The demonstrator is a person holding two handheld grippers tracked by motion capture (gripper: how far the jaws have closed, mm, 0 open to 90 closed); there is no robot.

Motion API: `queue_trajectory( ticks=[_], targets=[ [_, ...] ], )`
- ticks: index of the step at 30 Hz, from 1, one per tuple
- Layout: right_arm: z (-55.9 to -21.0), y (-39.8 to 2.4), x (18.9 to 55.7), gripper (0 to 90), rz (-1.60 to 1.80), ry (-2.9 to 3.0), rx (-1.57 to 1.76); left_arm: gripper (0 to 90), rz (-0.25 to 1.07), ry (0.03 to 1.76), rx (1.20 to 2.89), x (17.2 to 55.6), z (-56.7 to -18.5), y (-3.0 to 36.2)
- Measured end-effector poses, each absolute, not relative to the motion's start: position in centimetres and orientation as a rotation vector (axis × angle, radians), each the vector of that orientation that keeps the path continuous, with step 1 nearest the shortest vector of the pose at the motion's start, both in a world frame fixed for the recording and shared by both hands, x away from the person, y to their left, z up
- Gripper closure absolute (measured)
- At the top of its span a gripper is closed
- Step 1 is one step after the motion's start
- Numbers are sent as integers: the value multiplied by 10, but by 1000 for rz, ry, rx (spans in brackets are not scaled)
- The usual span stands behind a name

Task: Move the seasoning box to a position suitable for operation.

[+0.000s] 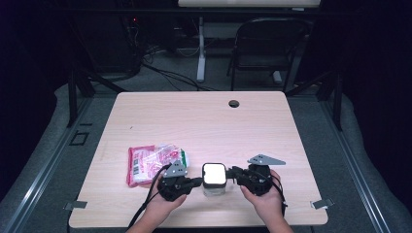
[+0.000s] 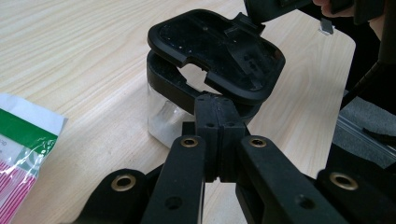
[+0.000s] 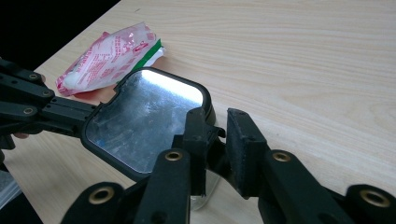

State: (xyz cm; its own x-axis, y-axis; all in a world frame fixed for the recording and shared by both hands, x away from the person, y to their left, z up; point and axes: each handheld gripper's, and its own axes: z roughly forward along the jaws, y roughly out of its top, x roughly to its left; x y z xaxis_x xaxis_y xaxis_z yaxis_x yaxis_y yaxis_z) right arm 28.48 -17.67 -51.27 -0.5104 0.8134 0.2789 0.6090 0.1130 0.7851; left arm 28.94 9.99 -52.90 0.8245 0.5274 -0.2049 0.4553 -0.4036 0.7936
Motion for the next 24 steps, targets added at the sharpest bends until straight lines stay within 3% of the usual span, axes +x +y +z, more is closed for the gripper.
queue_trajectory(
  ticks=[18,24],
  targets=[
    [-497,-156,264,492,1332,2290,1164,900,113,714,2023,293,-509,96],
    [-502,-151,257,435,1312,2281,1121,900,120,717,2020,295,-505,95]
  ],
)
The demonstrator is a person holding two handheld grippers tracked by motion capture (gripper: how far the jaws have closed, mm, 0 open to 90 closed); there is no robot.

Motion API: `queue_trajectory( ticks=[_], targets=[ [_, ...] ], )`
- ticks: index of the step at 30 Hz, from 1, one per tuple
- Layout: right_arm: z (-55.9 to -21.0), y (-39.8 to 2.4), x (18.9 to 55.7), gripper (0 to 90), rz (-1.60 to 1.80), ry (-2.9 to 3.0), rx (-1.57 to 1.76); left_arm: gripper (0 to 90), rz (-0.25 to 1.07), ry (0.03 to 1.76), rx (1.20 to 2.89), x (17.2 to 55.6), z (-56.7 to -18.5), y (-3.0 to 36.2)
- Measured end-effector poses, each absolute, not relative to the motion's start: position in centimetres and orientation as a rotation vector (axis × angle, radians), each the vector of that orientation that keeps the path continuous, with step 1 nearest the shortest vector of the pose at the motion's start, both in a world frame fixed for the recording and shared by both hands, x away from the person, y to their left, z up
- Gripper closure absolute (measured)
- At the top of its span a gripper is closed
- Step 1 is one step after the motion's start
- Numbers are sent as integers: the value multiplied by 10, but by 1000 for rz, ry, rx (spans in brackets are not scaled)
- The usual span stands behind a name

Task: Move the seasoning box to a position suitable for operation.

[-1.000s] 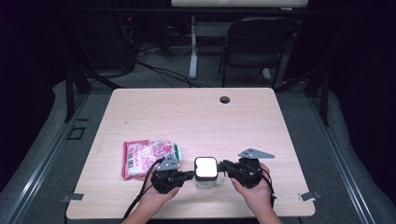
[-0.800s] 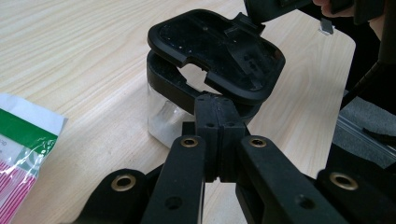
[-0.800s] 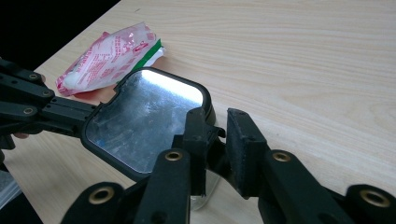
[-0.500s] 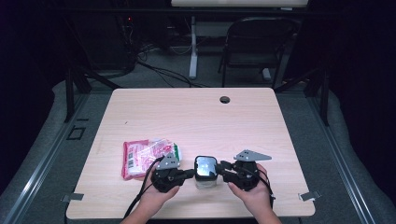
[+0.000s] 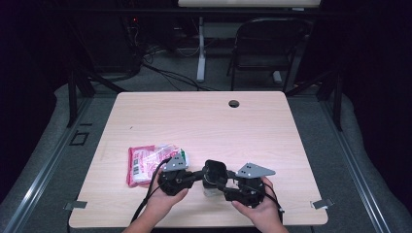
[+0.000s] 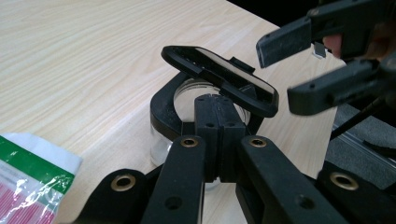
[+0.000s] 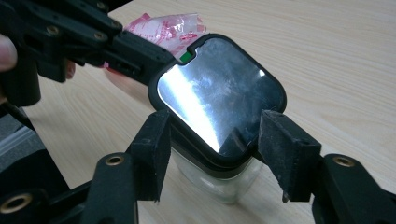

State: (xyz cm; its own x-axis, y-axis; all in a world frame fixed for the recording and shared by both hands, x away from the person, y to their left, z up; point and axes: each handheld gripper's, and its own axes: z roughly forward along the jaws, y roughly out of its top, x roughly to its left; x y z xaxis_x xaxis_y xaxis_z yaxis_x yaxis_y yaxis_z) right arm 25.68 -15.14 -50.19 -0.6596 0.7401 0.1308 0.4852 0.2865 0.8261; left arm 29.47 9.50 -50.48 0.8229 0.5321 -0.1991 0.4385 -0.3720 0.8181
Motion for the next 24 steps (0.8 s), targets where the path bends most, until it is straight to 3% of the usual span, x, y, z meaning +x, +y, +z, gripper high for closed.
queue_trajectory(
  ticks=[12,24],
  targets=[
    [-507,-141,256,373,1264,2268,1083,900,126,731,2011,298,-499,90],
    [-509,-136,253,398,1202,2242,1043,888,131,729,2027,296,-502,87]
  ],
)
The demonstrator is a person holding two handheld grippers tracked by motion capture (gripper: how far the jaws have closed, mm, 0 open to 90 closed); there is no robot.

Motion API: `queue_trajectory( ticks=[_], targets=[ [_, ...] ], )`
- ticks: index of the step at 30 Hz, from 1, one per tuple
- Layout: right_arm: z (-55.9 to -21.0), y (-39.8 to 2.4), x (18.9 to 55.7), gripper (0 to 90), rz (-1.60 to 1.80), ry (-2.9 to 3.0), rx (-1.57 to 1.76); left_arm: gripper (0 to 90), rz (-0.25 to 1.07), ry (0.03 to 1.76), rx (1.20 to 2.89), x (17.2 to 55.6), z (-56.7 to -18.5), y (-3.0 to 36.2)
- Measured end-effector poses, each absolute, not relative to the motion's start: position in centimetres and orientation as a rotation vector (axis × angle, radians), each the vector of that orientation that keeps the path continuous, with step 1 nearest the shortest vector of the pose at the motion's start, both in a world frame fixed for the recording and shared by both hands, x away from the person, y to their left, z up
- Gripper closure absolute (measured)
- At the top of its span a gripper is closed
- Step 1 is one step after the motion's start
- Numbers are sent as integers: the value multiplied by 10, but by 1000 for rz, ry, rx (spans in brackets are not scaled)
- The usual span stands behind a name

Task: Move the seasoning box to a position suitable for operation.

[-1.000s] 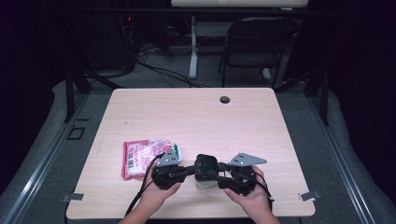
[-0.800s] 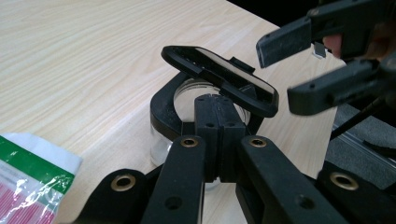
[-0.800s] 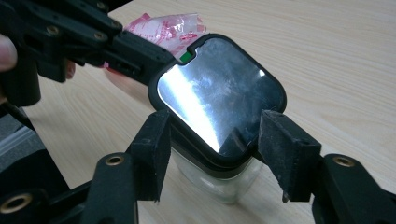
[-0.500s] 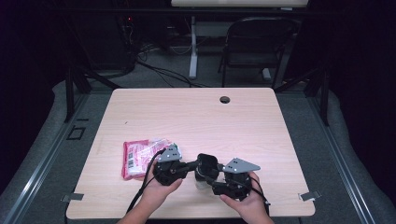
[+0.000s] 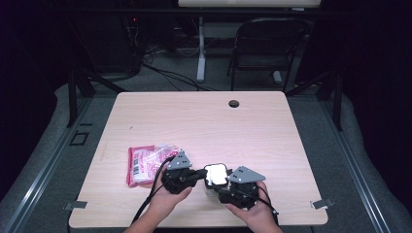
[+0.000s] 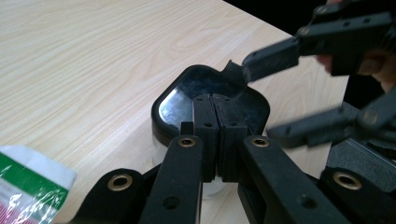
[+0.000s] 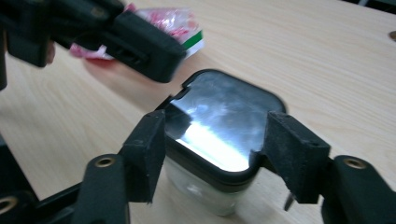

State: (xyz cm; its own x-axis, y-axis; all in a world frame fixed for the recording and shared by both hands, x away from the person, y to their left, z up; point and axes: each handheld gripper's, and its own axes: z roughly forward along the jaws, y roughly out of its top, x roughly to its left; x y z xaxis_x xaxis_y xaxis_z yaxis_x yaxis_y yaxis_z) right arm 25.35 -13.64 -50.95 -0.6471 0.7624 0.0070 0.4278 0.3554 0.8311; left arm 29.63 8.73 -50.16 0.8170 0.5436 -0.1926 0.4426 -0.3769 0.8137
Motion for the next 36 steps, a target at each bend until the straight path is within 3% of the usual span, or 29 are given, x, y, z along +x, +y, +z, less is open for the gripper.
queue_trajectory(
  ticks=[3,14,26,36],
  targets=[
    [-506,-149,260,560,1251,2146,1145,890,124,742,2023,297,-504,91],
    [-513,-167,276,767,1260,2120,1343,899,124,749,2056,294,-514,95],
    [-515,-170,279,741,1277,2077,1373,900,90,761,2112,287,-530,94],
    [-518,-175,280,805,1357,2072,1400,900,88,748,2114,286,-531,91]
  ],
)
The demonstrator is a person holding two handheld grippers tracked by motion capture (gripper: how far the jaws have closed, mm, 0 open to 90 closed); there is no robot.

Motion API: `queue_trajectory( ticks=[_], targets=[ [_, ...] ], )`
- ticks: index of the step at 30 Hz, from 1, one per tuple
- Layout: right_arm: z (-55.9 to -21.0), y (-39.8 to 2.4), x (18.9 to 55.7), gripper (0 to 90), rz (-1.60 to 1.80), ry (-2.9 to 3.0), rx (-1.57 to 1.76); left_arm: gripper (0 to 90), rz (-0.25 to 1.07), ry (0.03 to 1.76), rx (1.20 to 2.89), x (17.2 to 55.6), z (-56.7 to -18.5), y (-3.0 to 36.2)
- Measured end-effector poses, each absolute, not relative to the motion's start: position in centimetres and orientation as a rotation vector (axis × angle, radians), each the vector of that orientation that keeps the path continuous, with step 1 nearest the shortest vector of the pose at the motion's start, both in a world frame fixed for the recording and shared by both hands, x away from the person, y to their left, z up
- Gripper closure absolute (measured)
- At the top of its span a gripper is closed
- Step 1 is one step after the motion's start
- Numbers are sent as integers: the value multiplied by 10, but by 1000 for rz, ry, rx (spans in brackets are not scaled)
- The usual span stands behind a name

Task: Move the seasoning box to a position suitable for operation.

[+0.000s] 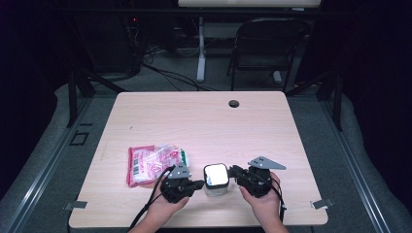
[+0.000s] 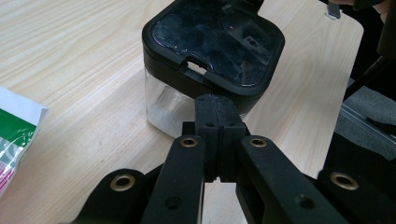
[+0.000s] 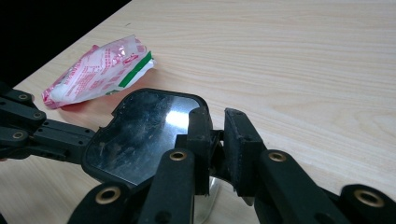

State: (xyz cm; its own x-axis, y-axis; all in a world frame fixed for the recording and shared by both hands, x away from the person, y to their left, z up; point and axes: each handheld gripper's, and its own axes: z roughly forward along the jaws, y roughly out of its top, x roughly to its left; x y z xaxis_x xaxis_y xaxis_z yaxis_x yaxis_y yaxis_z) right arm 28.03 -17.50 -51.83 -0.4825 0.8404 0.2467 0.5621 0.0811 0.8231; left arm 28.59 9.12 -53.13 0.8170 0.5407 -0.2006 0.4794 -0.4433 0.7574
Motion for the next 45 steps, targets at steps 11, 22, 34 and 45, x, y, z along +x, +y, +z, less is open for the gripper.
queue_trajectory(
  ticks=[11,22,34,45],
  targets=[
    [-520,-177,280,834,1388,2053,1432,900,80,744,2098,287,-528,90],
    [-520,-177,279,803,1397,2045,1449,900,88,728,2077,290,-518,87],
    [-510,-176,263,534,1423,2152,1278,895,112,700,2070,295,-498,73],
    [-504,-167,252,442,1415,2225,1186,895,125,671,2072,299,-486,59]
  ],
)
